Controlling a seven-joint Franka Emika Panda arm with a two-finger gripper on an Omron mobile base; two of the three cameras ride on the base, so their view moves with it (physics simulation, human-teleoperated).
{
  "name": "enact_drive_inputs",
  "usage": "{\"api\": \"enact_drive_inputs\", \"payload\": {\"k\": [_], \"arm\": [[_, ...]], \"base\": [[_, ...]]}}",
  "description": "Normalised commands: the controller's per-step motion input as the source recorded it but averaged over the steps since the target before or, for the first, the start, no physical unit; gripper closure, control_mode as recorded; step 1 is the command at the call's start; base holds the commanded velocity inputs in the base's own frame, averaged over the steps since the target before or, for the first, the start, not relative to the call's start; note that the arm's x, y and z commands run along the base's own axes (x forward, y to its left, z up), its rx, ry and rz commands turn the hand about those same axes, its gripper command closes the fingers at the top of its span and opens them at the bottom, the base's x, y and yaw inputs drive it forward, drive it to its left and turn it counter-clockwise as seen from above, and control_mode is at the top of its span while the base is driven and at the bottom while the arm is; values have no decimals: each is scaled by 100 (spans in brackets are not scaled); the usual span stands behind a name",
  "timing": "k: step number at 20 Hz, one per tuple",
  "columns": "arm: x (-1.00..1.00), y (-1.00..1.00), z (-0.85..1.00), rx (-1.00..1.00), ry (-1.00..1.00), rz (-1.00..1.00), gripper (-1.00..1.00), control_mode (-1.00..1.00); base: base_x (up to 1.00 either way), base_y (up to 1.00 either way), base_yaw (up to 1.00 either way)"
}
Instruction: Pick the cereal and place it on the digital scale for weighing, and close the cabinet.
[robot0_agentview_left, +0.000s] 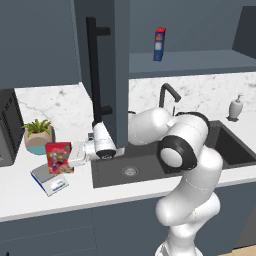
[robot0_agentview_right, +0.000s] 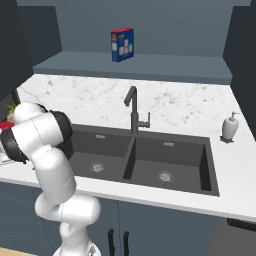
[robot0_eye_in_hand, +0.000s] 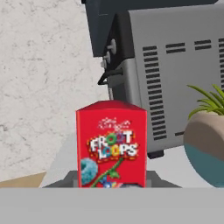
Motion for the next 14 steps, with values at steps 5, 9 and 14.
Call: {"api": "enact_drive_inputs", "payload": {"k": [5,9,14], "arm": [[20,43,-2,0,-2,0,100,-100],[11,6,-22,0,-2,0,100,-100],[5,5,-27,0,-10,0,100,-100]], "base": [[0,0,0],[0,0,0],[0,0,0]]}}
